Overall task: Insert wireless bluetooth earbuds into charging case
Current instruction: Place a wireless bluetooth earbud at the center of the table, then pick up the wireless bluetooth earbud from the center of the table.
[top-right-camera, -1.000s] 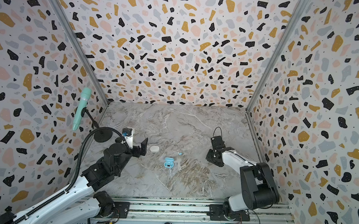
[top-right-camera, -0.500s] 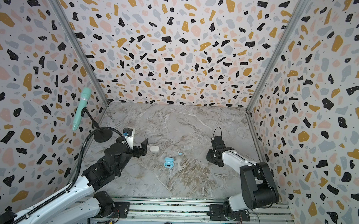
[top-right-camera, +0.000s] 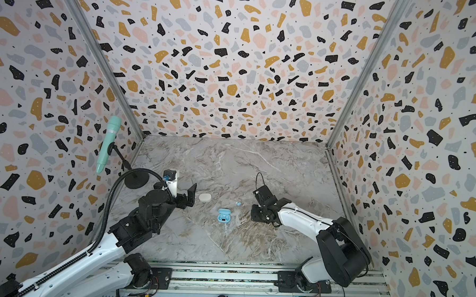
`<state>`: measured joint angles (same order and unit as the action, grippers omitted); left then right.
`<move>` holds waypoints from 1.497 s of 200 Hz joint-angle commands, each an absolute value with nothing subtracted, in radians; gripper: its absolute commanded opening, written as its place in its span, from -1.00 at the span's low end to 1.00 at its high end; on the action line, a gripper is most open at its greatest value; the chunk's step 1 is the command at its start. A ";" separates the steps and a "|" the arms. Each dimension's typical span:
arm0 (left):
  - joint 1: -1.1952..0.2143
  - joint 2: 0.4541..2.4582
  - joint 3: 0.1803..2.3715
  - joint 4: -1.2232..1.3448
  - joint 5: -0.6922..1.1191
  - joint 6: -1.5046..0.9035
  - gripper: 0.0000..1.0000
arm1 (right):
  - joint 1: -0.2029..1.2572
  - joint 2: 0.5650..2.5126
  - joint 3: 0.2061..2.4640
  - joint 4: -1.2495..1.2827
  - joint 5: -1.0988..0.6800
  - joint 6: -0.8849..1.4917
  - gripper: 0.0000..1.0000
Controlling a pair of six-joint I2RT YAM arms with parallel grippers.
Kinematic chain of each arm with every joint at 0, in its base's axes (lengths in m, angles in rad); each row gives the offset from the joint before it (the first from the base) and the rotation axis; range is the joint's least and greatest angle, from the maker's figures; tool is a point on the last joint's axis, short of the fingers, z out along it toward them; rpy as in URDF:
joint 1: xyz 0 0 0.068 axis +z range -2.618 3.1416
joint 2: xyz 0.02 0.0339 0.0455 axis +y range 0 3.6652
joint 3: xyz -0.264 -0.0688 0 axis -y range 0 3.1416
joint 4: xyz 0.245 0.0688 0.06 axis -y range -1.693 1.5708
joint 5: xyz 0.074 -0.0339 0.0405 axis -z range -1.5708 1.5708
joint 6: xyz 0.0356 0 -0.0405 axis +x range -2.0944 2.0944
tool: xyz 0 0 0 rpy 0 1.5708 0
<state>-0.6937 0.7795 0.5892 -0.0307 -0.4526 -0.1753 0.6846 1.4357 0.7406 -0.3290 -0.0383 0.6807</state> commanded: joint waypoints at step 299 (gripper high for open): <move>-0.687 0.746 0.588 -0.029 -0.448 -0.160 0.99 | 0.959 1.583 0.911 -0.514 0.198 0.761 -0.11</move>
<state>-0.6937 0.7601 0.5892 -0.0456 -0.4526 -0.1711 0.9524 1.5776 0.9028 -0.4831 0.1661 0.7361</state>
